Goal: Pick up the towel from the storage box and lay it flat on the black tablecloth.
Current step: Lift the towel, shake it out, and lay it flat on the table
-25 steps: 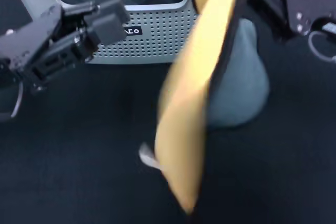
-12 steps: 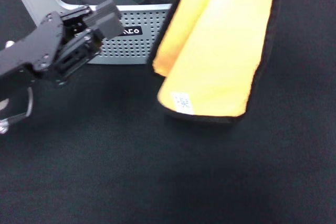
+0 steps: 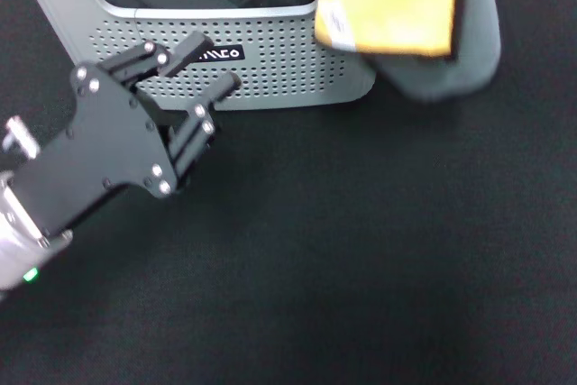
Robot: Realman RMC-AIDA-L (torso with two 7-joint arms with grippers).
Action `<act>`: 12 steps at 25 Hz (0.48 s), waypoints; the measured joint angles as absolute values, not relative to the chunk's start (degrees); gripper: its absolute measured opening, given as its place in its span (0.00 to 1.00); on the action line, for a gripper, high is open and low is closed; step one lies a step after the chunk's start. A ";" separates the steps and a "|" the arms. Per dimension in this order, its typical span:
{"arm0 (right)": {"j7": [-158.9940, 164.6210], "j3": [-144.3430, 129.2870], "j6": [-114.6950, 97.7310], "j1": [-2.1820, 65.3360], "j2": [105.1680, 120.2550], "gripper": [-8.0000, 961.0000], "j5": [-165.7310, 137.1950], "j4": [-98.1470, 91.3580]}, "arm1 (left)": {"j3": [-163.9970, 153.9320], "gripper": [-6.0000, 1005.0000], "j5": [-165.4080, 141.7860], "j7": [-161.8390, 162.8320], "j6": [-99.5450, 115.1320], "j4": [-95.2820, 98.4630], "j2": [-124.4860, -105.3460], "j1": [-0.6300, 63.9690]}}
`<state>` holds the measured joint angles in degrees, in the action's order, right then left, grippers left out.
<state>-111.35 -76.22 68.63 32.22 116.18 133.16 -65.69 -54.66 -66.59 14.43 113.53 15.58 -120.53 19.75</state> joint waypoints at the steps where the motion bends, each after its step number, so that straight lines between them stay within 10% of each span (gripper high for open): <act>1: -110.95 -76.71 66.67 32.97 116.17 0.01 133.19 -66.00 | -54.58 0.36 -66.47 8.21 114.44 13.36 -120.60 20.07; 12: -109.09 -81.35 53.99 42.54 116.21 0.01 134.54 -64.09 | -54.00 0.44 -60.92 -35.39 110.55 -2.92 -120.76 26.76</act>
<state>-109.09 -81.35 53.99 42.54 116.21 134.54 -64.09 -54.00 -60.92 -35.39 110.55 -2.92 -120.76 26.76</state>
